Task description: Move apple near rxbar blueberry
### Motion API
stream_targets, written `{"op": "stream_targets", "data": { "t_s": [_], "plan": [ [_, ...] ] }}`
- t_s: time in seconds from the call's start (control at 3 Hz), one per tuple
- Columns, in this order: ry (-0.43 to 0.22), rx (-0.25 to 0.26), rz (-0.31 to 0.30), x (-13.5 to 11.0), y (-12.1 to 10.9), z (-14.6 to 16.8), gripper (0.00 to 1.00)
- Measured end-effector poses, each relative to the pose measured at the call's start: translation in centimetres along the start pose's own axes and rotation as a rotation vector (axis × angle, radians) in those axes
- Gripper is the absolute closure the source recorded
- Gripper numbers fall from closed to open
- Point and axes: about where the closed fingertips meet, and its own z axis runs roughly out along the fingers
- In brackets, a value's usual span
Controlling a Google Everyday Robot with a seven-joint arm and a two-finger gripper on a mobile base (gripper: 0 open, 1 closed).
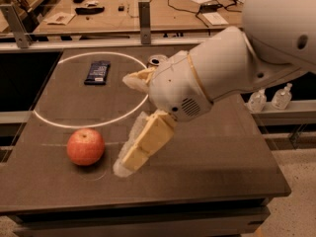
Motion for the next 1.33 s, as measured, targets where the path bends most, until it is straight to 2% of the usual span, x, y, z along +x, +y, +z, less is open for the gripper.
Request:
{"op": "stream_targets", "data": {
  "t_s": [0.33,0.67,1.0,1.33],
  "plan": [
    [0.015,0.006,-0.043,-0.5,-0.7,3.9,0.0],
    [0.056,0.008,-0.068,0.1,-2.3,7.3,0.0],
    [0.096,-0.011,-0.09,1.2,-4.5,9.6,0.0],
    [0.122,-0.032,-0.09,2.3,-5.1,10.5,0.0]
  ]
}}
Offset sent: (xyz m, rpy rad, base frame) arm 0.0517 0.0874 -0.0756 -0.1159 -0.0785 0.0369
